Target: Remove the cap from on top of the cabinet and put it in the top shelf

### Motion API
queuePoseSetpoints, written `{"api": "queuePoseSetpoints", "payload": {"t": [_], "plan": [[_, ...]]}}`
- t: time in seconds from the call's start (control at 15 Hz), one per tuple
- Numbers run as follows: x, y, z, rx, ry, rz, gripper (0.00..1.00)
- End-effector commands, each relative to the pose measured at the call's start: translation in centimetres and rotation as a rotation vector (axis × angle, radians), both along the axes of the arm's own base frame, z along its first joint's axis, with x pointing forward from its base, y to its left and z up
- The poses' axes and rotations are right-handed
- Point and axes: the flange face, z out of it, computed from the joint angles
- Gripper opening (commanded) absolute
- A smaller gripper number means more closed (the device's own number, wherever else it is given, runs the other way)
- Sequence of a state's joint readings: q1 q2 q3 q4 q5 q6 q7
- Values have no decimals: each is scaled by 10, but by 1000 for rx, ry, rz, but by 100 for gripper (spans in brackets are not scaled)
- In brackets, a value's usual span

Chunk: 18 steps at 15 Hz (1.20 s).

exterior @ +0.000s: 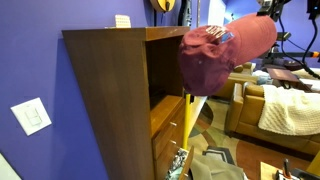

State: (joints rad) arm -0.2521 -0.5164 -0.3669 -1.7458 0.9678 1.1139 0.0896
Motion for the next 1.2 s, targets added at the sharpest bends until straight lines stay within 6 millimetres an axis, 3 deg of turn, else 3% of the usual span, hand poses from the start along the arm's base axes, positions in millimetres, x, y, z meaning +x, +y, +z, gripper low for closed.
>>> {"api": "queuePoseSetpoints", "payload": {"t": [0.0, 0.27, 0.73, 1.0, 1.07, 1.13], "plan": [[4, 3, -35, -34, -42, 28, 2], [13, 9, -69, -57, -69, 17, 2], [40, 23, -117, -76, -62, -198, 2], [53, 15, -147, -80, -49, -332, 2], [58, 16, -135, -76, -64, -254, 6], [60, 14, -141, -77, -60, -284, 6]]}}
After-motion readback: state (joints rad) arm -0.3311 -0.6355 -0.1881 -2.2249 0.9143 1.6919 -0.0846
